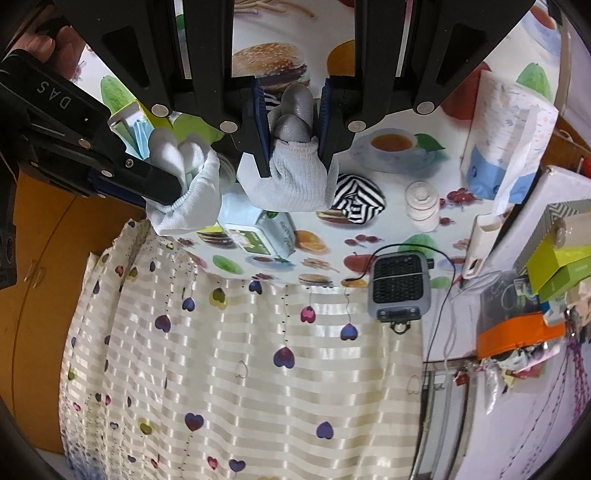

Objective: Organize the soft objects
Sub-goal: 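Lift both socks and carry them over the yellow-green box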

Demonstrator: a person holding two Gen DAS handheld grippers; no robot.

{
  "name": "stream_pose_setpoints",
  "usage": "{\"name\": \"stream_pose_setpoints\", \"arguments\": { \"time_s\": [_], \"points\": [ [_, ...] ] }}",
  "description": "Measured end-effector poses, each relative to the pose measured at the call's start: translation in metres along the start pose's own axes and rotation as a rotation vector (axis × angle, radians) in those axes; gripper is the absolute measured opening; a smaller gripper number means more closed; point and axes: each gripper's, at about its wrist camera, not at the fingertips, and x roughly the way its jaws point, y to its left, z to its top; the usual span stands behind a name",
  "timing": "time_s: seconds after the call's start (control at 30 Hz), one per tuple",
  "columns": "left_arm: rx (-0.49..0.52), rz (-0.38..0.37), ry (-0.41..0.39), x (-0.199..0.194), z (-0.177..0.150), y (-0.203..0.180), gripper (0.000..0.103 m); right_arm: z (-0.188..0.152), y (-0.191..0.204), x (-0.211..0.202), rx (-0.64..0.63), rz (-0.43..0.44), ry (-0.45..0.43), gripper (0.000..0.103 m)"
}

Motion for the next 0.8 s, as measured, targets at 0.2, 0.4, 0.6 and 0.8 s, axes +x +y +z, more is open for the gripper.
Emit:
{"name": "stream_pose_setpoints", "arguments": {
  "time_s": [0.2, 0.4, 0.6, 0.8],
  "points": [
    [0.024, -0.016, 0.005, 0.009, 0.004, -0.015, 0.021, -0.002, -0.016, -0.002, 0.016, -0.016, -0.003, 0.02],
    [0.048, -0.033, 0.012, 0.019, 0.009, -0.032, 0.021, -0.002, -0.031, -0.005, 0.032, -0.034, -0.008, 0.02],
    [0.076, -0.053, 0.017, 0.03, 0.013, -0.05, 0.021, -0.004, -0.046, -0.008, 0.051, -0.057, -0.008, 0.02],
    [0.101, -0.079, 0.029, 0.045, 0.018, -0.066, 0.021, -0.006, -0.067, -0.009, 0.075, -0.086, -0.008, 0.02]
  ]
}}
